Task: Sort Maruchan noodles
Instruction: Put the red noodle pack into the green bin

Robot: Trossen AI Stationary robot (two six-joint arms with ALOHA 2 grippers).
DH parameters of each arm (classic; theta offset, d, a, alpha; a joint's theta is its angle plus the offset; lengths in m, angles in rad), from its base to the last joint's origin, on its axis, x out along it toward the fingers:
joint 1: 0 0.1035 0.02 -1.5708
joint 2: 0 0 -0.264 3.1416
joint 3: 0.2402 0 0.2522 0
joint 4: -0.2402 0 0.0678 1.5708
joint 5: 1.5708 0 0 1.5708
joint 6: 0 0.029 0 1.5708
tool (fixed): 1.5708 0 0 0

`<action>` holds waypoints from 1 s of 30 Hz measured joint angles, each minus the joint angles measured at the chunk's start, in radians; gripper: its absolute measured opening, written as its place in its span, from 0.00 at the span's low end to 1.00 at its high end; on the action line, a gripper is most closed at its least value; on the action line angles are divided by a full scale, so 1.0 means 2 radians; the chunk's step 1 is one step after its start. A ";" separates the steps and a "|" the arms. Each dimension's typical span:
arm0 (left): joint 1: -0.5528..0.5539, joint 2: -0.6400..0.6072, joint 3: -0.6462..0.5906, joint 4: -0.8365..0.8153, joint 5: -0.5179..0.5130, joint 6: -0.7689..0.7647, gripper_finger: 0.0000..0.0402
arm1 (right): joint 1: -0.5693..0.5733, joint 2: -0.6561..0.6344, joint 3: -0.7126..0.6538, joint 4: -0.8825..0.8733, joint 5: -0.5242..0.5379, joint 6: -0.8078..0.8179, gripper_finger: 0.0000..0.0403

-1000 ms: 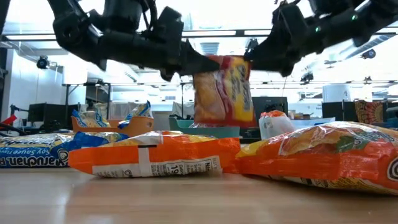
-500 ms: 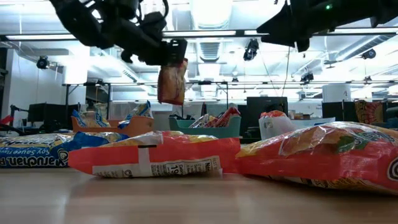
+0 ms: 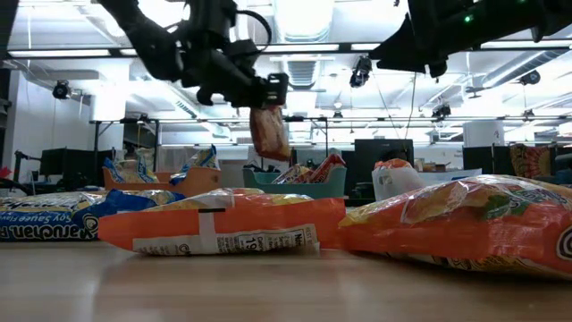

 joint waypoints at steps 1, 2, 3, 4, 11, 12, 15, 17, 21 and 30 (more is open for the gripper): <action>0.002 0.007 0.006 -0.002 -0.005 0.000 0.01 | -0.002 0.000 0.000 -0.003 0.000 0.000 0.53; 0.004 0.015 0.011 -0.006 -0.012 0.000 0.01 | -0.003 0.000 0.000 -0.005 0.000 0.000 0.53; 0.005 0.022 0.015 -0.012 -0.022 0.001 0.01 | -0.005 0.000 0.000 -0.008 0.000 0.000 0.53; 0.005 0.029 0.018 -0.017 -0.036 0.001 0.01 | -0.005 0.000 0.000 -0.010 0.000 0.000 0.53; 0.004 0.054 0.024 -0.039 -0.073 -0.012 0.00 | -0.008 0.000 0.000 -0.015 0.000 0.001 0.52; 0.004 0.058 0.023 -0.042 -0.073 -0.019 0.00 | -0.009 0.000 0.000 -0.016 0.000 0.001 0.52; 0.004 0.067 0.023 -0.042 -0.073 -0.034 0.01 | -0.009 0.000 0.000 -0.016 0.000 0.005 0.52; 0.004 0.072 0.023 -0.042 -0.073 -0.039 0.02 | -0.010 0.000 0.000 -0.016 0.000 0.012 0.52; 0.004 0.079 0.023 -0.048 -0.073 -0.045 0.05 | -0.010 0.000 0.000 -0.018 -0.001 0.013 0.52; 0.001 0.078 0.023 -0.050 -0.073 -0.057 0.23 | -0.010 0.000 0.000 -0.019 -0.002 0.038 0.52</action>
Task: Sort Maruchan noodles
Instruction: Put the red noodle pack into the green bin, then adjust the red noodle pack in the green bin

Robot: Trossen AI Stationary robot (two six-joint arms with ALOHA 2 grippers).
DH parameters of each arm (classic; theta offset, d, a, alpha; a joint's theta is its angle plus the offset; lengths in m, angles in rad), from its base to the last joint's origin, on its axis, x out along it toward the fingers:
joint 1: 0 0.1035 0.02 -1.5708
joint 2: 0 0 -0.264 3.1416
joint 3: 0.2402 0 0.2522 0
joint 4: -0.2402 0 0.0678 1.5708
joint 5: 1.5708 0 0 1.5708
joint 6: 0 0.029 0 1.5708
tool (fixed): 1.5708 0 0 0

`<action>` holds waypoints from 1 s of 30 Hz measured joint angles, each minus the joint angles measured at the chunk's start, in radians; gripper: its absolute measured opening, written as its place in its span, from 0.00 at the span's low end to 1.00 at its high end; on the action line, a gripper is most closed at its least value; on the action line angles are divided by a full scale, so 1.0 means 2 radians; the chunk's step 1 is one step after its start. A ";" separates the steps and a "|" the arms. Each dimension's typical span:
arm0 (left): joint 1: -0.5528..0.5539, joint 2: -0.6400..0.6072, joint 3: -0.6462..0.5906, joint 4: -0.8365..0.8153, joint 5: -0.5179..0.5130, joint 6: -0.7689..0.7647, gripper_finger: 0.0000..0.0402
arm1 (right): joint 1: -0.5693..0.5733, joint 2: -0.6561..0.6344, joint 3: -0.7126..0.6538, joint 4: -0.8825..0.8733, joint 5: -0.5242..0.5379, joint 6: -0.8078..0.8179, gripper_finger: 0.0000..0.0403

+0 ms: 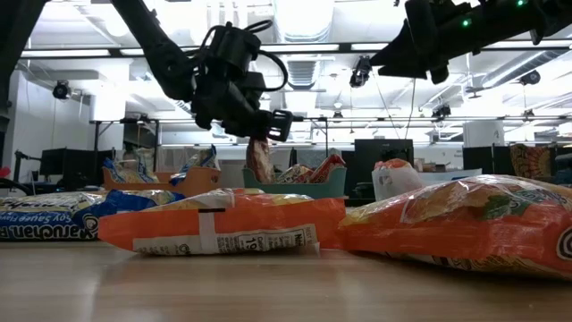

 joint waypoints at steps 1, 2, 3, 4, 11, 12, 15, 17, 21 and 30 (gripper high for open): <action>-0.002 -0.002 0.000 -0.004 0.001 0.000 0.26 | 0.000 0.000 0.000 0.000 0.000 0.007 0.52; -0.006 -0.005 0.000 -0.005 0.001 0.002 0.28 | 0.000 0.000 0.000 0.000 -0.001 0.017 0.52; -0.010 -0.009 0.000 -0.007 0.001 0.010 0.31 | 0.000 0.000 0.000 0.000 -0.004 0.027 0.52; -0.015 -0.016 -0.001 -0.008 0.000 0.019 0.34 | 0.001 -0.002 0.000 0.000 -0.006 0.040 0.52; -0.063 -0.114 -0.001 -0.083 0.000 0.095 0.46 | 0.002 -0.029 0.000 0.002 -0.032 0.142 0.52; -0.071 -0.134 -0.001 -0.106 -0.001 0.100 0.46 | 0.001 -0.030 0.000 0.002 -0.032 0.152 0.51; -0.097 -0.196 -0.002 -0.177 0.004 0.102 0.46 | 0.001 -0.029 0.000 0.001 -0.031 0.170 0.45; -0.116 -0.238 -0.010 -0.217 0.038 0.108 0.45 | 0.000 -0.021 0.000 0.003 -0.030 0.182 0.38; -0.154 -0.307 -0.046 -0.237 0.152 0.111 0.42 | -0.017 -0.001 0.003 0.004 -0.026 0.195 0.23; -0.183 -0.381 -0.131 -0.234 0.182 0.109 0.35 | -0.076 0.075 0.091 -0.059 -0.037 0.187 0.03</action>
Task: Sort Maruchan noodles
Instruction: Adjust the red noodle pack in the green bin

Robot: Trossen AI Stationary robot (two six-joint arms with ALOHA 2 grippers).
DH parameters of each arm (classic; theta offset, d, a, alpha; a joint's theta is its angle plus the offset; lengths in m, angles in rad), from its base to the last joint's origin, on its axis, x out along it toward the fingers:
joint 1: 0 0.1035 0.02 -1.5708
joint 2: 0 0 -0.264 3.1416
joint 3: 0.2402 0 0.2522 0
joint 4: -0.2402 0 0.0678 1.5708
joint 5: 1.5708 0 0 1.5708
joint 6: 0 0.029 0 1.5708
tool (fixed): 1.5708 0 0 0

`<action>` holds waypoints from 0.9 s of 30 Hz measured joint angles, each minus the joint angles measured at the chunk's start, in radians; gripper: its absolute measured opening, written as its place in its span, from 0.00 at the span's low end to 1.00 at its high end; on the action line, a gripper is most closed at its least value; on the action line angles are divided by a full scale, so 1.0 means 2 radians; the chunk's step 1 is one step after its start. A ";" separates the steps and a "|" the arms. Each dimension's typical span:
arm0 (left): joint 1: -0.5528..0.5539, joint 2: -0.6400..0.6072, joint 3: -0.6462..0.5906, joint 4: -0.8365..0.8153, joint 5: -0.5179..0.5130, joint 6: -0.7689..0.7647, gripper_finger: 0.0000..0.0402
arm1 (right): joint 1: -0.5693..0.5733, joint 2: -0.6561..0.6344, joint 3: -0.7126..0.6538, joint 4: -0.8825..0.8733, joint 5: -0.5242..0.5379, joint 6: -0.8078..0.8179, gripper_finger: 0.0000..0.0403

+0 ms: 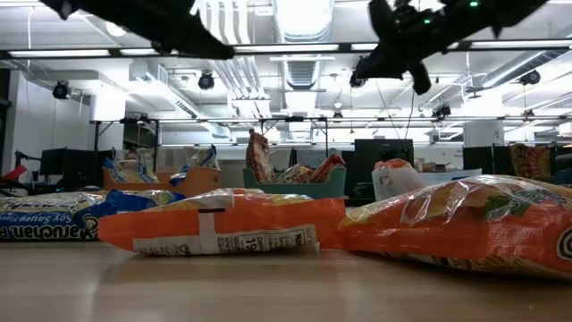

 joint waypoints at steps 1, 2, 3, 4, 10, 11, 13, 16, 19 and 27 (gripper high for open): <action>0.000 -0.005 -0.006 0.000 0.000 0.001 0.35 | -0.008 0.009 0.015 -0.020 -0.006 0.000 0.03; 0.000 -0.009 -0.013 0.000 0.000 0.003 0.35 | -0.016 0.018 0.032 -0.041 -0.010 0.000 0.03; 0.000 -0.012 -0.018 0.000 0.000 0.007 0.35 | -0.023 0.028 0.047 -0.061 -0.013 0.000 0.03; 0.000 -0.014 -0.022 0.000 0.000 0.011 0.35 | -0.031 0.038 0.063 -0.078 -0.016 -0.001 0.03; 0.000 -0.018 -0.038 0.001 0.000 0.019 0.35 | -0.060 0.103 0.145 -0.144 -0.016 0.003 0.03; 0.000 -0.018 -0.038 0.001 0.000 0.018 0.35 | -0.060 0.115 0.159 -0.155 -0.016 0.008 0.04; 0.000 -0.018 -0.037 0.000 -0.001 0.017 0.35 | -0.060 0.139 0.187 -0.179 -0.018 0.014 0.07; 0.000 -0.019 -0.024 -0.005 -0.003 0.016 0.35 | -0.054 0.177 0.229 -0.213 -0.020 0.026 0.16; -0.001 -0.021 -0.013 -0.022 -0.004 0.012 0.35 | -0.047 0.215 0.269 -0.247 -0.020 0.032 0.30; -0.024 -0.063 -0.027 -0.049 -0.134 0.001 0.35 | -0.052 0.331 0.363 -0.312 -0.020 0.063 0.65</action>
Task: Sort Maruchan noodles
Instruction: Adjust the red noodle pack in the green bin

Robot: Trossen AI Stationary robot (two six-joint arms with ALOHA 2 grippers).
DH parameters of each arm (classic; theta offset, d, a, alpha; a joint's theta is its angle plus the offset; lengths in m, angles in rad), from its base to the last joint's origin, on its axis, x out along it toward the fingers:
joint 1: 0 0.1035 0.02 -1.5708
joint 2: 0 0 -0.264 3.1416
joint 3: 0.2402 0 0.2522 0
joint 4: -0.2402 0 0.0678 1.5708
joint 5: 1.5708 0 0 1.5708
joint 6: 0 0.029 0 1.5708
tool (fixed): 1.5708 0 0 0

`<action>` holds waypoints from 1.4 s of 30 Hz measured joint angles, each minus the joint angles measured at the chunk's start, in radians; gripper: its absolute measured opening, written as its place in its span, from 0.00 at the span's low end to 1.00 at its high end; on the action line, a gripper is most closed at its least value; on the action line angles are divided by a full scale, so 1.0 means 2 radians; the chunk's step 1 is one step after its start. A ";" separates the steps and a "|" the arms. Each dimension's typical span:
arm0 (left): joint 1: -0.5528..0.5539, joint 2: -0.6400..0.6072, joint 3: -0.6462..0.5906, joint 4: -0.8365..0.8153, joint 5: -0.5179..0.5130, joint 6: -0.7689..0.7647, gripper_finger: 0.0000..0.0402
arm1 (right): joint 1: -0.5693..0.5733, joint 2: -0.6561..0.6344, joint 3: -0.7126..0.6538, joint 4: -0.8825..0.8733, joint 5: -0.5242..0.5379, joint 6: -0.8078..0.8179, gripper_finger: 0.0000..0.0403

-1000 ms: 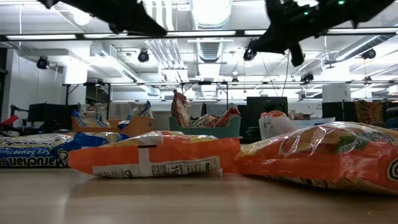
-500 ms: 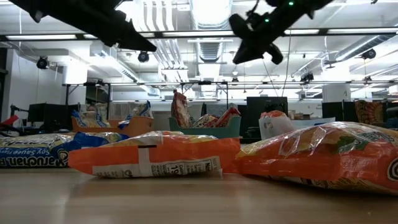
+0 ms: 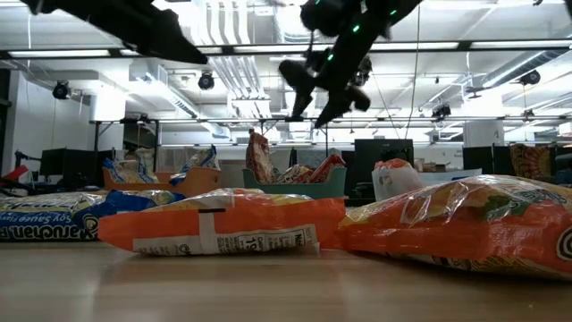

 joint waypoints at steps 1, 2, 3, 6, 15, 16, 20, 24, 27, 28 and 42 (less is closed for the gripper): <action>-0.004 -0.009 -0.008 -0.003 0.000 0.001 0.35 | -0.002 0.014 0.008 -0.002 0.000 0.001 0.68; -0.006 -0.018 -0.015 -0.004 0.000 0.001 0.35 | -0.004 0.029 0.017 -0.003 -0.001 0.001 0.71; -0.006 -0.028 -0.022 -0.003 0.000 0.002 0.35 | -0.007 0.042 0.024 -0.006 -0.006 0.001 0.73; -0.006 -0.056 -0.042 -0.003 -0.001 0.012 0.35 | -0.018 0.077 0.047 -0.009 -0.045 0.002 0.78; -0.006 -0.118 -0.059 0.002 0.007 0.017 0.35 | -0.036 0.115 0.068 -0.043 -0.063 0.024 0.74; -0.006 -0.121 -0.060 0.001 0.011 0.016 0.35 | -0.036 0.115 0.068 -0.040 -0.063 0.025 0.74; -0.006 -0.122 -0.061 0.000 0.021 0.015 0.35 | -0.035 0.118 0.065 -0.029 -0.061 0.018 0.70; -0.006 -0.118 -0.058 0.001 0.022 0.014 0.35 | -0.035 0.138 0.065 -0.018 -0.057 0.011 0.67; -0.006 -0.116 -0.058 0.001 0.022 0.014 0.35 | -0.036 0.160 0.064 -0.009 -0.057 0.005 0.63; -0.007 -0.116 -0.058 0.001 0.022 0.014 0.35 | -0.036 0.165 0.064 -0.003 -0.057 0.004 0.61; -0.007 -0.115 -0.058 0.001 0.022 0.014 0.35 | -0.035 0.154 0.070 0.006 -0.047 -0.032 0.05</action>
